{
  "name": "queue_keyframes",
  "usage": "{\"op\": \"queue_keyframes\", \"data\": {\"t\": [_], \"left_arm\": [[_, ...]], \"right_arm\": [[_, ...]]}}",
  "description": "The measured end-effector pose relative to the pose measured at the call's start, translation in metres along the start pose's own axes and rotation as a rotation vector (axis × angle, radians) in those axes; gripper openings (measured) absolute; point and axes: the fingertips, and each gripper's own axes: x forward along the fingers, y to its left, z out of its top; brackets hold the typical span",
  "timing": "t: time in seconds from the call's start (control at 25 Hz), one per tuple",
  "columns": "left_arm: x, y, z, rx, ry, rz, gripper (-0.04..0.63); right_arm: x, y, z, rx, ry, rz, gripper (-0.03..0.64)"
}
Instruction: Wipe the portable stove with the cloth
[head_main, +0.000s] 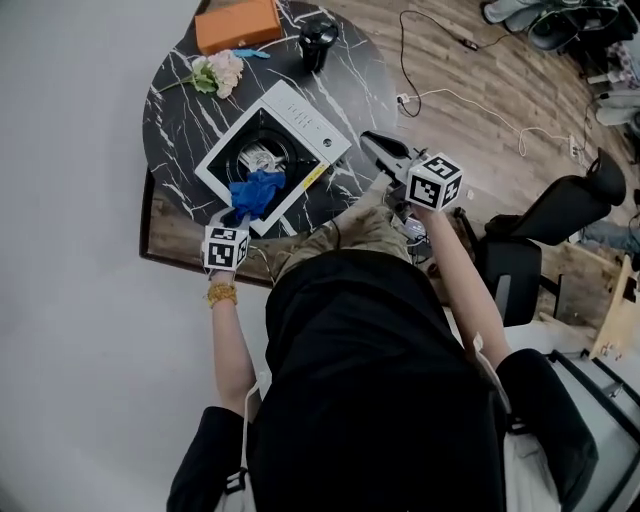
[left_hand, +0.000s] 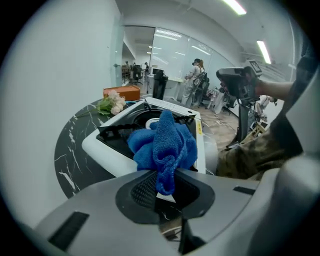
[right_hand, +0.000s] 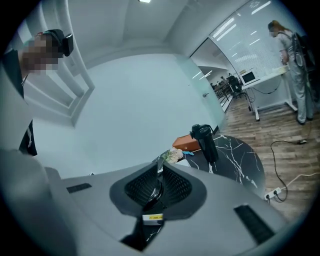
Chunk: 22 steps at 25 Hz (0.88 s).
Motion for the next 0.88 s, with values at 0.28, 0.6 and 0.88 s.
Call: {"op": "queue_keyframes", "data": {"t": [0.28, 0.6, 0.88], "left_arm": [[-0.042, -0.043, 0.051, 0.094, -0.189, -0.171, 0.055], [-0.109, -0.120, 0.165, 0.058, -0.647, -0.523, 0.058], [-0.077, -0.089, 0.117, -0.044, -0.516, -0.368, 0.100]], "right_arm": [[0.038, 0.072, -0.023, -0.296, 0.118, 0.195, 0.039], [0.072, 0.170, -0.088, -0.807, 0.280, 0.483, 0.224], [0.062, 0.093, -0.082, -0.627, 0.282, 0.231, 0.041]]}}
